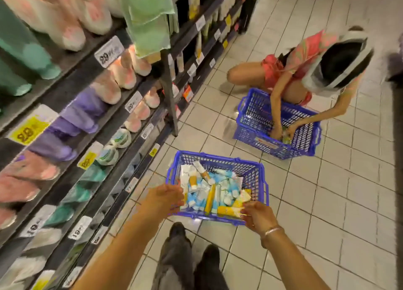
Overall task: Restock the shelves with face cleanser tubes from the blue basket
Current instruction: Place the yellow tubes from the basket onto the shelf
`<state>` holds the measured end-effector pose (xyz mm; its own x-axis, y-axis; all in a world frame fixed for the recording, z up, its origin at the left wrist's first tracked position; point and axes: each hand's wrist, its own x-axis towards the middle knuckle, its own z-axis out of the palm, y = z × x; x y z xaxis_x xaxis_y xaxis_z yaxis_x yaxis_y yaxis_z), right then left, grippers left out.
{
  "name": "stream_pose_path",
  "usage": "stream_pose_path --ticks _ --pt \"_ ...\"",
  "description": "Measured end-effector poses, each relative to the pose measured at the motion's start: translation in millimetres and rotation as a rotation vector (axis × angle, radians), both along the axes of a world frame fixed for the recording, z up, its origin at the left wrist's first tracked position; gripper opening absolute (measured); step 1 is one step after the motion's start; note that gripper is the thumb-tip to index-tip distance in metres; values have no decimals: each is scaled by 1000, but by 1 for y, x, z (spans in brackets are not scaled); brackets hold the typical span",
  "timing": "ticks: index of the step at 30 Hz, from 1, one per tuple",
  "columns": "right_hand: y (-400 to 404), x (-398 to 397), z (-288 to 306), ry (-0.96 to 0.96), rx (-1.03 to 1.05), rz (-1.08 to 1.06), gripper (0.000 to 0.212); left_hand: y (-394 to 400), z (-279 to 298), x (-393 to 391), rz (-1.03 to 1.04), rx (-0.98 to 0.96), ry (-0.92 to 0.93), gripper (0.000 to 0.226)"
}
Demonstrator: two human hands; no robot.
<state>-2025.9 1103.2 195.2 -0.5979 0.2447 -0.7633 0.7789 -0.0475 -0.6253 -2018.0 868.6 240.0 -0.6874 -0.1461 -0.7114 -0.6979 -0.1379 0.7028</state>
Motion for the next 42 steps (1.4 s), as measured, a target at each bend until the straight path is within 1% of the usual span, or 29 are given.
stream_pose_path --ticks 2,5,9,11,14,16,18,20,21,22,24,25,28,30,31,33,34,35,36,37,39,40,42 --pt "12 -9 -21 -39 20 -21 27 12 -29 -12 0 8 -80 17" --pt "21 -15 -60 -100 35 -52 27 20 -70 -34 -49 -3 -176 16" --pt "25 -37 -115 -204 -57 -189 33 22 -134 -65 -174 -16 -231 21" --pt "32 -42 -149 -251 -54 -219 30 29 -175 -70 -255 -40 -261 26" --pt "44 -39 -208 -301 27 -196 23 38 -240 -73 -310 -75 -347 31" --pt "52 -50 -250 -294 85 -143 25 42 -286 -84 -337 -119 -380 34" --pt "63 -71 -292 -227 173 -86 28 49 -335 -100 -356 -165 -363 32" --pt "75 -80 -336 -150 270 -58 21 59 -381 -109 -403 -196 -339 29" --pt "80 -78 -355 -143 330 -1 15 65 -404 -107 -425 -209 -333 29" --pt "84 -72 -372 -165 403 94 17 72 -425 -103 -449 -229 -334 27" --pt "92 -55 -404 -198 504 260 28 84 -463 -92 -477 -268 -348 14" --pt "95 -48 -418 -216 547 310 33 89 -479 -89 -480 -291 -359 5" --pt "97 -39 -444 -341 608 365 47 101 -525 -86 -501 -390 -372 21" --pt "102 -36 -460 -428 615 391 52 111 -548 -83 -530 -383 -386 29" --pt "106 -35 -468 -472 631 434 50 116 -557 -80 -543 -373 -401 32" --pt "113 -35 -477 -536 669 600 39 126 -572 -75 -581 -385 -423 39" --pt "116 -34 -481 -525 669 652 31 131 -578 -73 -605 -391 -419 42" --pt "118 -33 -483 -484 653 662 24 135 -583 -73 -641 -400 -408 44" --pt "121 -33 -484 -409 628 628 17 140 -587 -73 -687 -414 -395 46" --pt "121 -34 -482 -324 585 531 12 144 -590 -75 -726 -433 -387 48" --pt "121 -42 -480 -170 450 258 5 152 -594 -78 -769 -471 -378 48" --pt "120 -47 -479 -100 384 148 6 156 -596 -79 -785 -489 -377 46" --pt "114 -53 -481 -2 312 79 18 161 -599 -81 -792 -522 -387 43"
